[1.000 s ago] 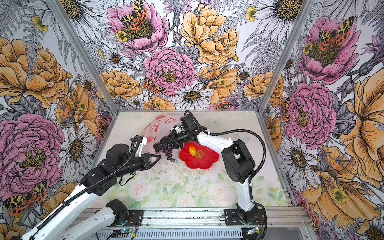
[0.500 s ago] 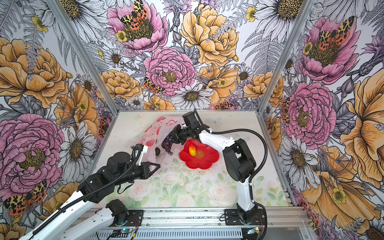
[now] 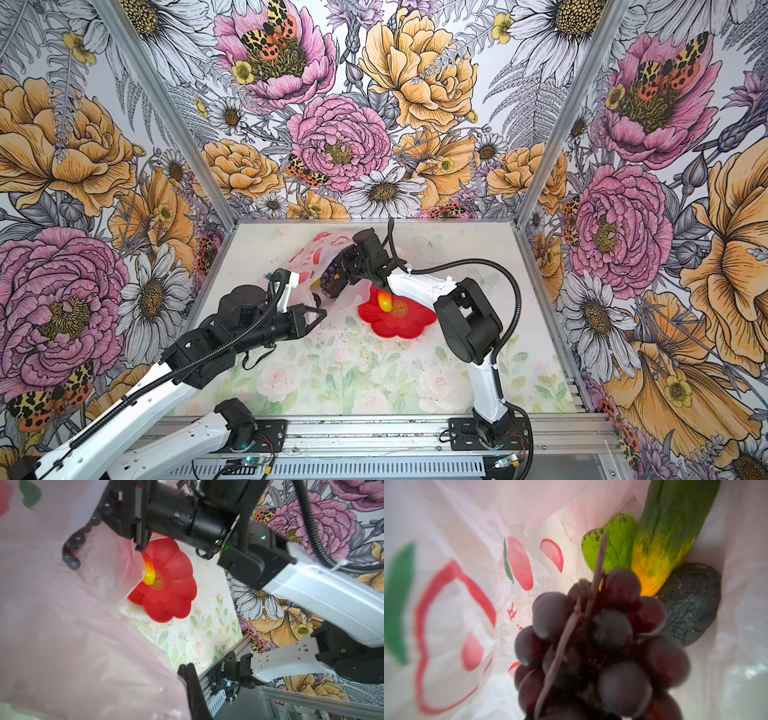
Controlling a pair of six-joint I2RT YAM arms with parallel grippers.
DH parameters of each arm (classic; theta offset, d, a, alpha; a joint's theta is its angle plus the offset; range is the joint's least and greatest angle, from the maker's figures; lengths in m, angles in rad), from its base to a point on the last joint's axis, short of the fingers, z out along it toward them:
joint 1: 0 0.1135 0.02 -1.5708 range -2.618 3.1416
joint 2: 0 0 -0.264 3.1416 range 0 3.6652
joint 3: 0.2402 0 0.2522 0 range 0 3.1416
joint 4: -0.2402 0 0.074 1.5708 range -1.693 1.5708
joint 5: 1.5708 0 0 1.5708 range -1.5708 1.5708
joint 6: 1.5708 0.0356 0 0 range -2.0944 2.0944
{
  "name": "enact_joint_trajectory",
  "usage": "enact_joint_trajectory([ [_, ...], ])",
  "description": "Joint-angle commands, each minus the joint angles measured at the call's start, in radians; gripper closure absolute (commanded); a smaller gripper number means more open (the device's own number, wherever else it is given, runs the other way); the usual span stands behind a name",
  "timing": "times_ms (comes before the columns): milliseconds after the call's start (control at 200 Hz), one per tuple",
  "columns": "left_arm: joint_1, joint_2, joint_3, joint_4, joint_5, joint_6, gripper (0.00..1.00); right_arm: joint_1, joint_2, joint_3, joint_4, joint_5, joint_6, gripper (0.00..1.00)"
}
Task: Place the fruits into the plastic bag
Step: 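Lower the grapes into the bag held by the left gripper and release, then withdraw the right gripper from the bag back toward the plate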
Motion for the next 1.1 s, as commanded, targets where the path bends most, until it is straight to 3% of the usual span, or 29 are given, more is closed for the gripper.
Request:
enact_joint_trajectory([
  [0,0.009,0.038,0.041,0.11,0.034,-0.045,1.0,0.01,0.065,0.019,0.143,0.134,-0.011,0.7],
  [245,0.008,0.056,0.046,0.122,0.042,-0.068,1.0,-0.002,0.166,0.136,0.121,0.201,-0.092,0.68],
  [500,0.007,0.017,0.005,0.122,0.021,-0.098,1.0,-0.024,0.34,0.49,-0.199,0.117,-0.234,0.58],
  [570,0.006,0.007,-0.001,0.123,0.017,-0.102,1.0,-0.027,0.391,0.595,-0.305,0.092,-0.273,0.46],
  [680,0.01,-0.004,-0.011,0.121,0.009,-0.104,1.0,-0.028,0.423,0.67,-0.417,0.084,-0.333,0.01],
  [891,0.038,-0.001,-0.012,0.127,0.027,-0.096,1.0,-0.035,0.387,0.693,-0.6,0.095,-0.472,0.0],
  [1096,0.113,-0.006,-0.01,0.126,0.082,-0.083,1.0,-0.046,0.255,0.637,-0.768,0.125,-0.639,0.01],
])
